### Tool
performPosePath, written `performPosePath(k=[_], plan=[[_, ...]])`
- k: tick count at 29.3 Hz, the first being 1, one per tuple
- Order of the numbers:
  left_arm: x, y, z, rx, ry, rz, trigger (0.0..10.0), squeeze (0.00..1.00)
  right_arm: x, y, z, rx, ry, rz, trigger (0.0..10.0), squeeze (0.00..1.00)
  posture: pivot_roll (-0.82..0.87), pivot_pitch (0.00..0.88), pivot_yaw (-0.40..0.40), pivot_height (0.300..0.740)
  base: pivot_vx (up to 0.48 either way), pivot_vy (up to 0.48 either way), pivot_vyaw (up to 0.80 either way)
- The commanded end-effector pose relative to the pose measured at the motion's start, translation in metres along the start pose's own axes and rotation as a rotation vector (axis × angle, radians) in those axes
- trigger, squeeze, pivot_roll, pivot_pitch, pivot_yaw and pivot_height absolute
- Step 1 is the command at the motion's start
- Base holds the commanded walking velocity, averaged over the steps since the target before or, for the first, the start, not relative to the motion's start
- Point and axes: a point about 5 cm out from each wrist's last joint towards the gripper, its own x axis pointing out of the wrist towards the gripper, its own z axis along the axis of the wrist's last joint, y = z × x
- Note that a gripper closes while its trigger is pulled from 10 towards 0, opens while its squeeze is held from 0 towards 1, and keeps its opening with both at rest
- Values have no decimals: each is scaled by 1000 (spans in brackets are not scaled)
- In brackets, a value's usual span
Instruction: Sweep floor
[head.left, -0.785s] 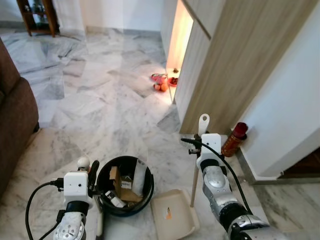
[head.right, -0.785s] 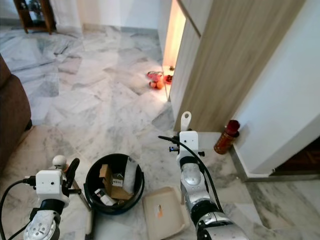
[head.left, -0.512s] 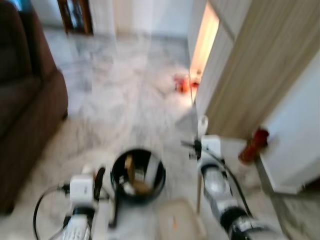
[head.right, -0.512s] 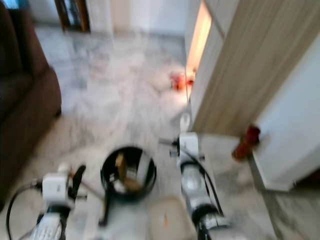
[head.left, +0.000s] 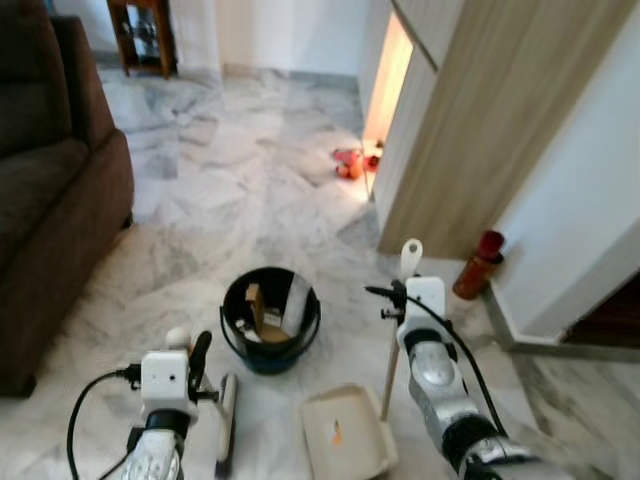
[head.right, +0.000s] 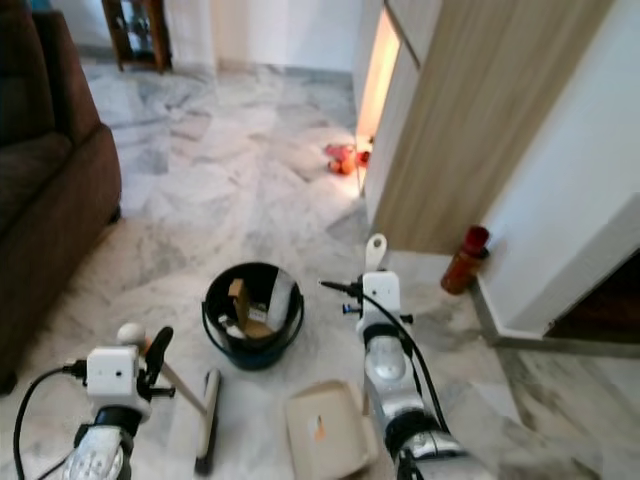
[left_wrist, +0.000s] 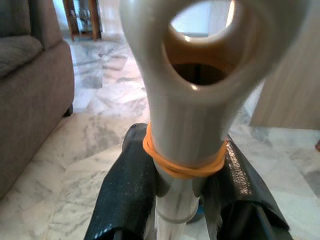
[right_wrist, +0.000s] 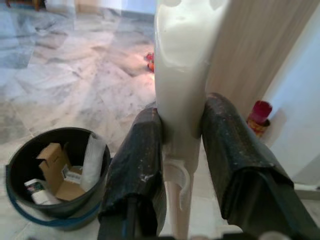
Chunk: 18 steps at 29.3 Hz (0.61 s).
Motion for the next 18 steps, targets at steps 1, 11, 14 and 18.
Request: performPosePath(k=[1,11,14,18], plan=[[-1,-3,-1,-9,-1,-1,10000,0,4,-4,7,8,-27,-7,10000,0,72,11,-124,740,0,0,0],[11,-1,-4,-5,26,-20,10000,0,3,-5,2,75,18,-4,10000,0,71,20,-125,740,0,0,0],[22,1,1,-5,3,-15,10000,0,3,-5,1,80,16,-2,10000,0,63,23,-124,740,0,0,0],[28,2,4,-6,-6,-12,10000,0,3,-6,1,91,14,1,10000,0,60,26,-125,740,0,0,0]])
